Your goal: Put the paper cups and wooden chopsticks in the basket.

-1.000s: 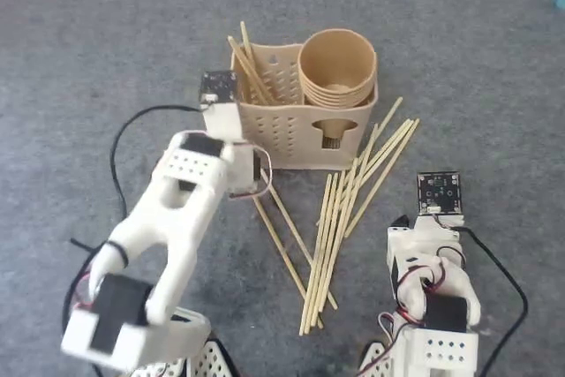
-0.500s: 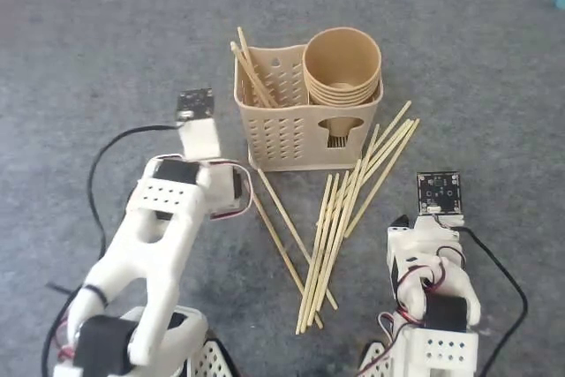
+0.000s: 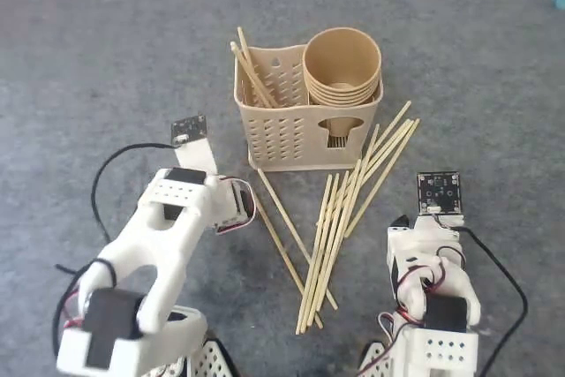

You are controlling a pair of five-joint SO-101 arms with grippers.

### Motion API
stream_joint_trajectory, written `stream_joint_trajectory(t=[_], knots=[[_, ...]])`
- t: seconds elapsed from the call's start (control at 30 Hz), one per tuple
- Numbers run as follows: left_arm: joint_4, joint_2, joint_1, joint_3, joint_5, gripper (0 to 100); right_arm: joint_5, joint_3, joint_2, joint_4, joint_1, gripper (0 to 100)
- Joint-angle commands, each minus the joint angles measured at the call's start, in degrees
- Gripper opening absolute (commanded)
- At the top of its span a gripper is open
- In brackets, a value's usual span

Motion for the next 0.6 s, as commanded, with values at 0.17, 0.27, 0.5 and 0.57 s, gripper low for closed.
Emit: stream_joint_trajectory(t=[0.17, 0.27, 0.5, 0.57], knots=[[-1.67, 0.53, 0.79, -4.44, 1.14, 25, 0.88, 0.79, -1.01, -0.66, 0.57, 10.1], [-3.34, 0.53, 0.88, -4.44, 1.32, 25, 0.88, 0.79, -1.01, -0.66, 0.57, 10.1], [-5.10, 0.53, 0.88, -4.62, 1.49, 25, 0.88, 0.79, -1.01, -0.66, 0.57, 10.1], [-5.19, 0.53, 0.88, -4.88, 3.08, 25, 0.88, 0.79, -1.01, -0.66, 0.57, 10.1]])
